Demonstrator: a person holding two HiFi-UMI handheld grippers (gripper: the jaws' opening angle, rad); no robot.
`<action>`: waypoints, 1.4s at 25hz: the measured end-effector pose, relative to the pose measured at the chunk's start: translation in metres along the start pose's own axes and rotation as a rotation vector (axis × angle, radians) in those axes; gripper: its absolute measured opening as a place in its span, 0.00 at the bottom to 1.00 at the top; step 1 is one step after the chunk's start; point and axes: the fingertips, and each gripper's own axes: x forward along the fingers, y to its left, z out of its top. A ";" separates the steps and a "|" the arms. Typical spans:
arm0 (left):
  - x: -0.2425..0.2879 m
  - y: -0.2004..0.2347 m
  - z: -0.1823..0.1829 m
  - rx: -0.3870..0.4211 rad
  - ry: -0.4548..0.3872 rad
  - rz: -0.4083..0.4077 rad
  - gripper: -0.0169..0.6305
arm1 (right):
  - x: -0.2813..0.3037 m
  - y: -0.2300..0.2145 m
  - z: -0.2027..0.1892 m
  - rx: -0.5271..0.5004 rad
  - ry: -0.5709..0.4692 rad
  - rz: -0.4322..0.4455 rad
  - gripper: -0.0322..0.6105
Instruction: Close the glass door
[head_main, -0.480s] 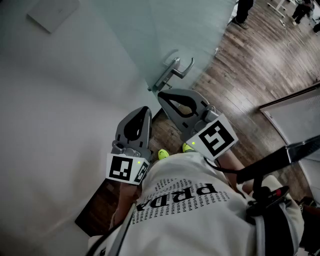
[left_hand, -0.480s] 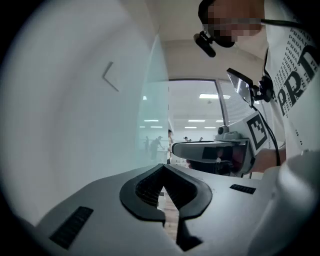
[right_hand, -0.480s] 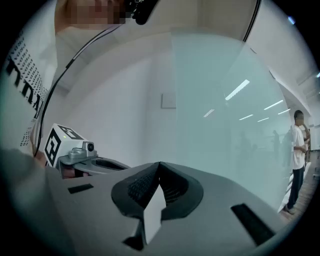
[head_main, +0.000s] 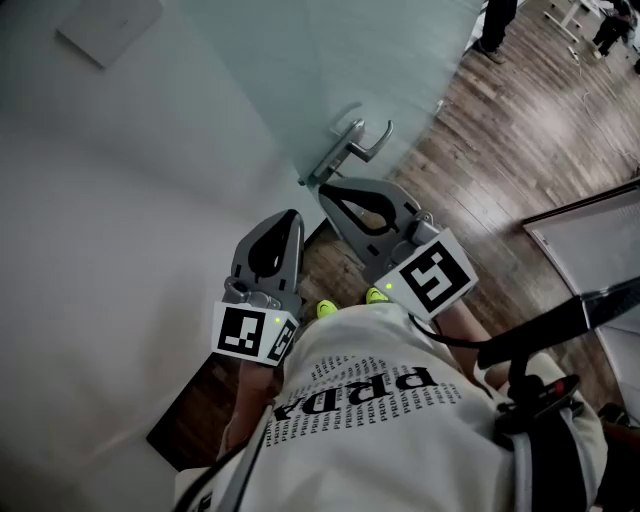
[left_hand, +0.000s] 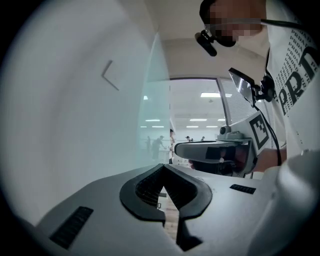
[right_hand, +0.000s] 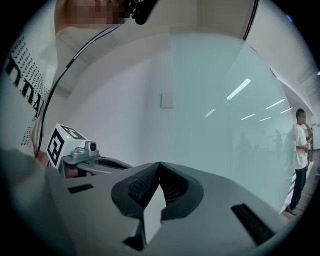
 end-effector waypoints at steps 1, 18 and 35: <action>0.003 -0.001 -0.002 0.000 0.002 0.000 0.03 | -0.001 -0.002 -0.002 0.002 -0.001 0.003 0.05; 0.054 0.041 -0.013 0.063 0.029 0.137 0.12 | -0.033 -0.017 -0.041 0.077 0.094 0.083 0.05; 0.069 0.063 -0.009 0.106 -0.002 0.007 0.22 | -0.004 -0.032 -0.039 0.075 0.137 0.029 0.05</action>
